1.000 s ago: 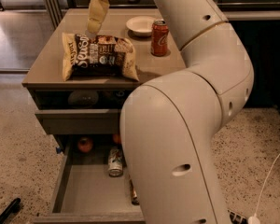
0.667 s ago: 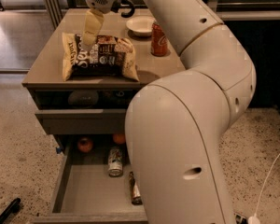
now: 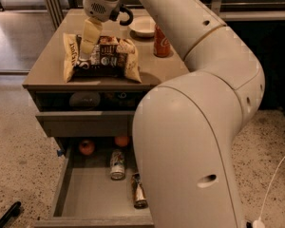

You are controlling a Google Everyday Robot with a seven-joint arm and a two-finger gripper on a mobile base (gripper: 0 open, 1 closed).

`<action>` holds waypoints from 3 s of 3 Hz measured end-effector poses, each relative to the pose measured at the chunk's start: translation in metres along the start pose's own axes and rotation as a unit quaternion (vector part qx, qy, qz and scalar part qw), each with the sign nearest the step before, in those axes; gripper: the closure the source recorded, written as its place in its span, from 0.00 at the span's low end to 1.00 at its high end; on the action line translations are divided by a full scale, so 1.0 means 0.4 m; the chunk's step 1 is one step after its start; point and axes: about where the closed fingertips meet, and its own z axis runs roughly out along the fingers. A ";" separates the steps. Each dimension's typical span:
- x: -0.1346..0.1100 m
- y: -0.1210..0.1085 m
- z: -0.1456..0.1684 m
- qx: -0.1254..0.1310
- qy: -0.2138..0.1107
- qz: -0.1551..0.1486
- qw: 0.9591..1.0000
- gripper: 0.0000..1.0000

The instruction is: Place brown chip bag into middle drawer

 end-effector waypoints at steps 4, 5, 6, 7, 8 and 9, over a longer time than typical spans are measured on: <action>0.006 0.084 0.151 -0.048 0.007 0.000 0.999 0.00; 0.009 0.092 0.162 -0.052 0.008 -0.001 0.999 0.00; 0.009 0.092 0.162 -0.052 0.008 -0.001 0.999 0.18; 0.009 0.092 0.163 -0.052 0.008 -0.001 0.999 0.41; 0.009 0.092 0.163 -0.052 0.008 -0.001 0.999 0.64; 0.009 0.092 0.163 -0.052 0.008 -0.001 0.999 0.87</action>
Offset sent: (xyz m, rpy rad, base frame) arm -0.0393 -0.0025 -0.0539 -0.0233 0.0800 0.0144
